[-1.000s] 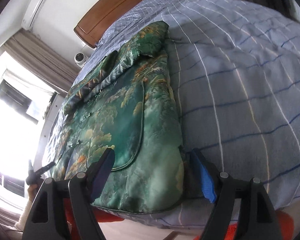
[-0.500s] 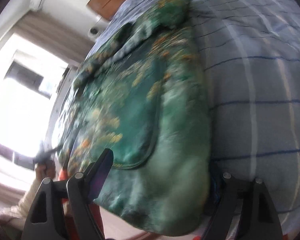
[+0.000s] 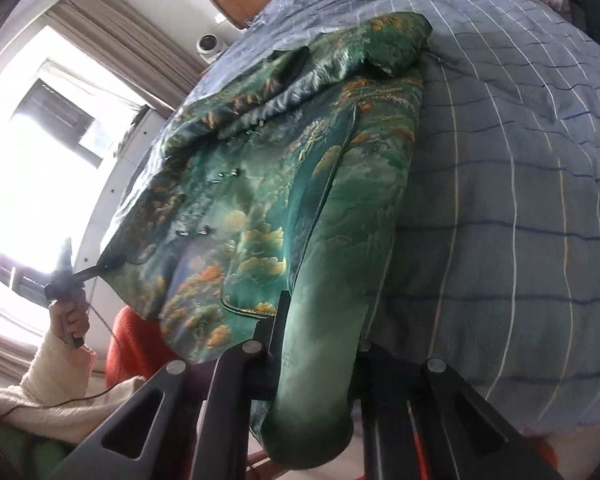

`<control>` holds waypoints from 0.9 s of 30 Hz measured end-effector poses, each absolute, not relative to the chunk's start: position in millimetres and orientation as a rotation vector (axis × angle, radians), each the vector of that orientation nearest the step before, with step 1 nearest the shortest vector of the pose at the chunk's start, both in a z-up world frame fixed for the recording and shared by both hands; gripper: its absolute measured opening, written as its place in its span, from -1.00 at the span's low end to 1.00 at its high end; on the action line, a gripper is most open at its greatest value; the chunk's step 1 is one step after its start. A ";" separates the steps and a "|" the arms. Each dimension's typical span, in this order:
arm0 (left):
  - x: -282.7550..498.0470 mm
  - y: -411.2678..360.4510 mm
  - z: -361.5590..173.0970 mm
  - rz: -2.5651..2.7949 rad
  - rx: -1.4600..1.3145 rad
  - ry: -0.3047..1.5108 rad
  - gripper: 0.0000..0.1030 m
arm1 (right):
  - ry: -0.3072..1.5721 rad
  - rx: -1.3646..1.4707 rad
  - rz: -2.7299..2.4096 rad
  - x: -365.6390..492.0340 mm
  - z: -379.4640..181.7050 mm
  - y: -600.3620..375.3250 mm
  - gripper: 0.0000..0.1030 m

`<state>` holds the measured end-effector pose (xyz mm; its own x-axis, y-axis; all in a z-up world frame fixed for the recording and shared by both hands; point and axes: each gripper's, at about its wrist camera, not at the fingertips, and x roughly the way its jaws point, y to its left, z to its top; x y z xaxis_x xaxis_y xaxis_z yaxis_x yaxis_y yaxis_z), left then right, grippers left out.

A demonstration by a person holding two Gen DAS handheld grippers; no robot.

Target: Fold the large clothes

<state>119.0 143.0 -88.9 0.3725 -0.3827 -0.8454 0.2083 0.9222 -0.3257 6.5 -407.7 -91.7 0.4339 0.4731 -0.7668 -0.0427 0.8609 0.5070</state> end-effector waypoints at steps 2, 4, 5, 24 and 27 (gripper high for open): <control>105.7 147.5 -89.0 -0.391 -0.187 1.139 -0.85 | 1.082 0.450 0.349 -4.1 -87.5 -405.8 -0.76; 92.4 153.9 -89.9 -0.400 -0.210 1.152 -0.85 | 1.089 0.461 0.357 -16.6 -86.3 -405.7 -0.77; 82.9 158.2 -90.1 -0.406 -0.227 1.160 -0.85 | 1.095 0.469 0.361 -22.9 -86.3 -405.5 -0.77; 258.8 138.4 26.2 -0.438 -0.410 0.927 -0.86 | 0.879 0.840 0.453 98.5 -23.7 -467.3 -0.79; 333.4 119.5 17.4 -0.351 -0.424 0.945 -0.85 | 0.852 0.887 0.363 173.3 -34.9 -487.5 -0.79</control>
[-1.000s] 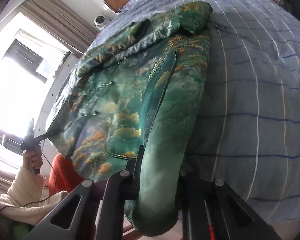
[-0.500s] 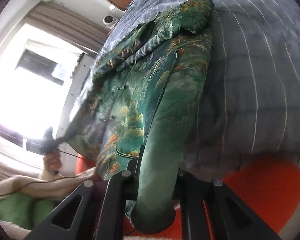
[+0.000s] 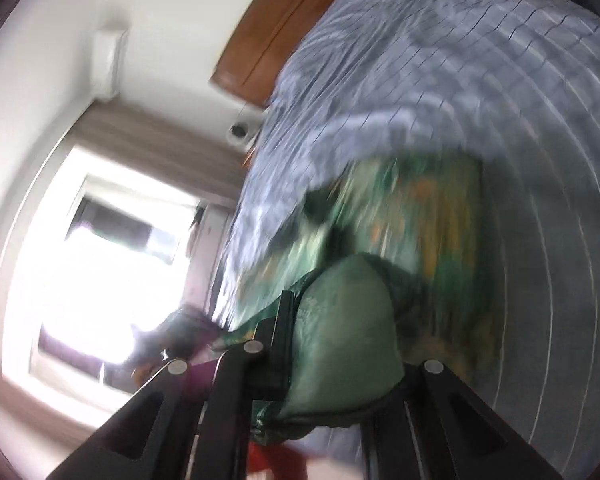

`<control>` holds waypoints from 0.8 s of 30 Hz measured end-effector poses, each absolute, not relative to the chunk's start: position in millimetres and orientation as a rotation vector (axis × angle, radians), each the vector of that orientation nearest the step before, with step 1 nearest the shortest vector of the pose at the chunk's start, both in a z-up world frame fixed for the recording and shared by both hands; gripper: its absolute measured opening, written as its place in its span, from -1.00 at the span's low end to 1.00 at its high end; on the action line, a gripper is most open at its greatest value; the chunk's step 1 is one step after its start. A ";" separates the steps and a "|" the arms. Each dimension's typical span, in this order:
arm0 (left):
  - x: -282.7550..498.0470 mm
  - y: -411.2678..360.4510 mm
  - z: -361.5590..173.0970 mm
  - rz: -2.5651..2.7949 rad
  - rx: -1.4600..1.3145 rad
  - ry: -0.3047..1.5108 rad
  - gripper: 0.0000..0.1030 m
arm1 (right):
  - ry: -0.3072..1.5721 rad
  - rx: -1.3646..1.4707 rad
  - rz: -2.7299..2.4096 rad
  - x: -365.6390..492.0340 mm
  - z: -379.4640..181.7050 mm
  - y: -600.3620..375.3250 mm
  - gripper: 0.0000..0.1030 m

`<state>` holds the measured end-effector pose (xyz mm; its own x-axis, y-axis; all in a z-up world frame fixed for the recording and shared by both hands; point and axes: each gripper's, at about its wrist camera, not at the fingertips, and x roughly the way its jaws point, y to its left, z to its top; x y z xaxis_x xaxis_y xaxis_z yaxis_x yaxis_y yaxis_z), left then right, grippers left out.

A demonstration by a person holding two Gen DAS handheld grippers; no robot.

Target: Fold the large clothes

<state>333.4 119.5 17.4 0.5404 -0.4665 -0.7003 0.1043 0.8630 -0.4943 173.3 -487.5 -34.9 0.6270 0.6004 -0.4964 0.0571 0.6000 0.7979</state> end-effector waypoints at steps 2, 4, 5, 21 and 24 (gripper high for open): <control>374.6 109.9 -4.7 -0.288 -0.438 0.979 -0.79 | 0.846 0.941 0.310 212.2 -49.9 -498.8 -0.79; 407.0 100.6 -36.0 -0.189 -0.462 1.052 -0.70 | 0.858 1.029 0.270 251.9 -77.1 -507.6 -0.68; 416.3 96.3 -52.6 -0.135 -0.463 1.106 -0.67 | 0.875 1.061 0.238 265.3 -90.1 -510.6 -0.63; 404.4 148.4 2.4 -0.064 -0.459 0.950 0.86 | 0.843 0.633 0.220 268.0 -17.1 -489.2 0.56; 377.1 148.8 -4.0 -0.111 -0.425 0.952 0.86 | 0.990 0.484 0.377 264.4 -20.6 -423.7 0.56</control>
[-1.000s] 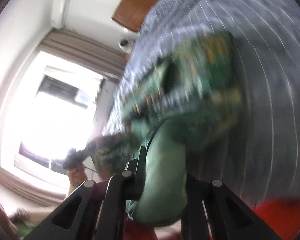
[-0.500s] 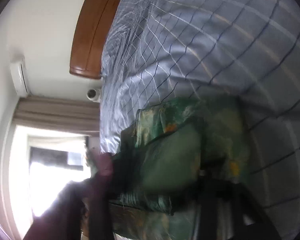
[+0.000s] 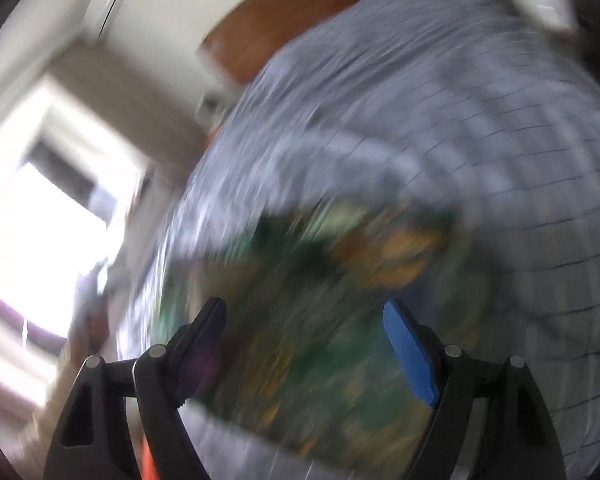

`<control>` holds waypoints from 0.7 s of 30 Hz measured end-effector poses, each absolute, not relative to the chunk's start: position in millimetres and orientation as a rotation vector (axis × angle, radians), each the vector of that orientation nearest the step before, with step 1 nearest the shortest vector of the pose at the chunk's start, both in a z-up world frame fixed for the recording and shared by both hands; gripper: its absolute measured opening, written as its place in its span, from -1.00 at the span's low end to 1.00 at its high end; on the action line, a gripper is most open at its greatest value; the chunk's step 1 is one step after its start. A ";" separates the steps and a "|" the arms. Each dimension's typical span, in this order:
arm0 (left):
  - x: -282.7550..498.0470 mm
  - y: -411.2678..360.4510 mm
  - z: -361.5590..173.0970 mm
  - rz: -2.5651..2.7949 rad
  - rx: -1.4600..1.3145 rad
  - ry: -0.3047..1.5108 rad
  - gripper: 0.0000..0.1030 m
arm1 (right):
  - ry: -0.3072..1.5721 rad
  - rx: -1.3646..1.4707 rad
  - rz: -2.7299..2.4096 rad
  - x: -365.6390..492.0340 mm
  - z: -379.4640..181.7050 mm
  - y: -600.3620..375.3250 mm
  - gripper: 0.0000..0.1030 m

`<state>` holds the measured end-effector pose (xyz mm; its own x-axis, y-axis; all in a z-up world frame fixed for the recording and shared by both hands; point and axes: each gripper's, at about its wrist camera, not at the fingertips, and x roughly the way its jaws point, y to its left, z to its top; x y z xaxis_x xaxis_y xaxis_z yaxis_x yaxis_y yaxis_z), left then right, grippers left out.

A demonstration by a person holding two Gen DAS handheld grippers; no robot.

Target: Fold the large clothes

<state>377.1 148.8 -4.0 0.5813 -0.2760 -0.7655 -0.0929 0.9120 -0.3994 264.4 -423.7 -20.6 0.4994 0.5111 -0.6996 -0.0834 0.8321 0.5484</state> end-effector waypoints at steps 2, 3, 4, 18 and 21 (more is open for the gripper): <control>351.9 140.7 -10.7 -0.141 -0.362 0.958 0.86 | 1.074 0.445 0.482 258.1 -30.1 -382.6 0.56; 335.2 135.0 -14.8 -0.162 -0.322 0.954 0.86 | 1.111 0.441 0.533 259.0 -38.1 -360.2 0.55; 318.9 128.9 -19.2 -0.180 -0.281 0.950 0.86 | 1.140 0.449 0.583 261.9 -47.6 -339.3 0.55; 295.8 102.8 -39.8 -0.193 0.101 0.958 0.86 | 0.950 0.629 0.303 318.3 -103.0 -306.1 0.42; 329.1 97.9 -48.0 -0.193 0.136 0.988 0.86 | 0.897 0.497 0.345 287.4 -68.3 -320.5 0.45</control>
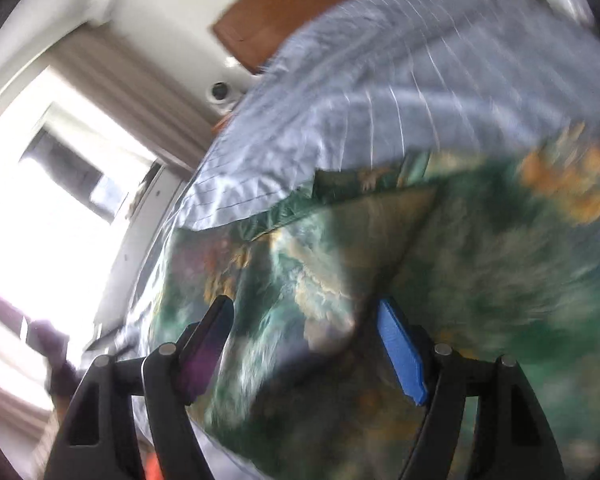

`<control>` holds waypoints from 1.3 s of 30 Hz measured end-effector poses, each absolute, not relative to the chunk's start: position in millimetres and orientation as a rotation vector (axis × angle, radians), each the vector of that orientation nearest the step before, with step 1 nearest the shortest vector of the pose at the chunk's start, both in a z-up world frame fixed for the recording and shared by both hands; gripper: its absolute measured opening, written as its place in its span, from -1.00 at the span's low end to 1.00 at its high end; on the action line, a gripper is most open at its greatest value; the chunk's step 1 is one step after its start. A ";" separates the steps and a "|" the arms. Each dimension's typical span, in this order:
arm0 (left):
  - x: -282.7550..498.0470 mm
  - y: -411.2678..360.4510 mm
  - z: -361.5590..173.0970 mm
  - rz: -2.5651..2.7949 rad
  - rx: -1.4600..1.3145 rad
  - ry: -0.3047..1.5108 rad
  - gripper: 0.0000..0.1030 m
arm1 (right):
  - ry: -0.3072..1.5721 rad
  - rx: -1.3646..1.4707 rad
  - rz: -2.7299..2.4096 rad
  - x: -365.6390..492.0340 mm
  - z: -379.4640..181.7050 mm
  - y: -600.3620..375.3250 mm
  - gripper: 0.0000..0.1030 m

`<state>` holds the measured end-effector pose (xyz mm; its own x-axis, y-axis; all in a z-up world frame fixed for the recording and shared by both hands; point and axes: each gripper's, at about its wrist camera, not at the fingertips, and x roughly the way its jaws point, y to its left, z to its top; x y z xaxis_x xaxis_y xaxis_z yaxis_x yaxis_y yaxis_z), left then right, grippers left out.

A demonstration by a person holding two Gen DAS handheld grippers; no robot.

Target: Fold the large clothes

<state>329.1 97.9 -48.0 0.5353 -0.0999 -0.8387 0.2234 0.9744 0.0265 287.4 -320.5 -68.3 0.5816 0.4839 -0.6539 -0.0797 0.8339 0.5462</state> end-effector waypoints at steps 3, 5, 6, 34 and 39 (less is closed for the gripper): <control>359.2 95.3 -61.7 -0.172 0.126 1.030 0.84 | 0.873 0.357 0.272 258.1 -50.9 -349.0 0.54; 374.7 91.4 -71.2 -0.162 0.123 1.054 0.84 | 0.901 0.279 0.159 244.9 -50.0 -375.1 0.56; 380.0 88.4 -75.9 -0.163 0.132 1.070 0.84 | 0.930 0.263 0.109 238.6 -53.3 -393.9 0.57; 382.4 172.7 -65.8 0.025 -0.307 1.036 0.47 | 0.954 0.455 -0.011 226.1 -108.3 -467.2 0.46; 333.0 181.2 -48.1 0.038 -0.235 0.960 0.60 | 0.851 0.508 -0.049 184.2 -93.4 -474.6 0.52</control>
